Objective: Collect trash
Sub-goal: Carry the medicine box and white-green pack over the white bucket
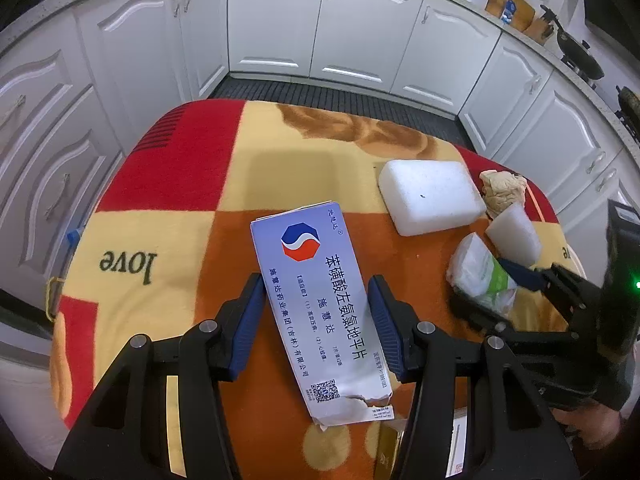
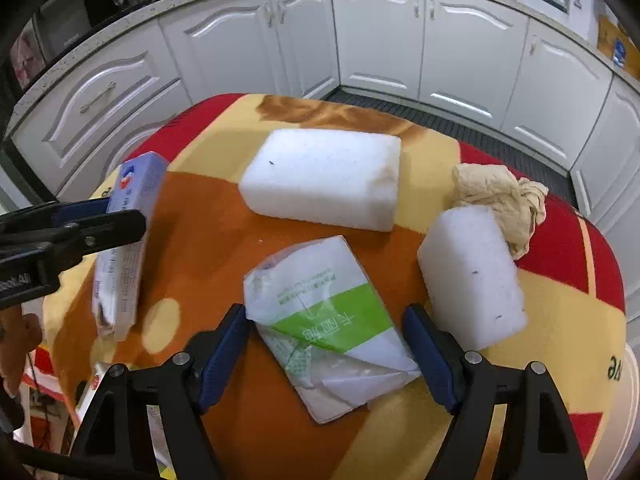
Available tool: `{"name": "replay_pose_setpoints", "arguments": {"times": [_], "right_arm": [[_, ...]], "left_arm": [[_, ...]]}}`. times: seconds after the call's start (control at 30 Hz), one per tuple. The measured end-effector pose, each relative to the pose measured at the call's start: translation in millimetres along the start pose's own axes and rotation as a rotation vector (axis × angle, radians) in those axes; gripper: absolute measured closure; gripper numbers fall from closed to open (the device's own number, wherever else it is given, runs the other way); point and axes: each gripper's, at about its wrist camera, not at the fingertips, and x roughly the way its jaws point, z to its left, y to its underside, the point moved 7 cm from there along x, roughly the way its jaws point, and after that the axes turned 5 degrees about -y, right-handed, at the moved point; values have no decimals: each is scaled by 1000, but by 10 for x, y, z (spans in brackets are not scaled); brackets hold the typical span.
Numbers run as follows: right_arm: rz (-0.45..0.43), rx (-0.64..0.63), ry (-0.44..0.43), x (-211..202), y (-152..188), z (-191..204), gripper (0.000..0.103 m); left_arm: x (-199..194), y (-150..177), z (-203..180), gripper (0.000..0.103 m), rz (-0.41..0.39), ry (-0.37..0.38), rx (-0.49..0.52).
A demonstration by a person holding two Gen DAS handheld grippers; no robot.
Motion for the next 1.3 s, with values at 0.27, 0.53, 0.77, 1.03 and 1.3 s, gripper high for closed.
{"name": "replay_pose_setpoints", "arguments": {"times": [0.27, 0.53, 0.77, 1.03, 1.3], "right_arm": [[-108, 59, -36, -579, 102, 31, 50], [-193, 149, -14, -1076, 307, -68, 50], [-210, 215, 55, -1347, 569, -368, 50], [-244, 297, 119, -1711, 851, -773, 50], [-259, 381, 193, -1999, 1166, -1194, 50]], "left_arm": [[-285, -96, -168, 52, -58, 33, 24], [-594, -82, -619, 52, -92, 83, 107], [-752, 14, -1192, 52, -102, 146, 189], [-823, 172, -1910, 52, -96, 214, 293], [-794, 316, -2514, 53, -83, 253, 374]]}}
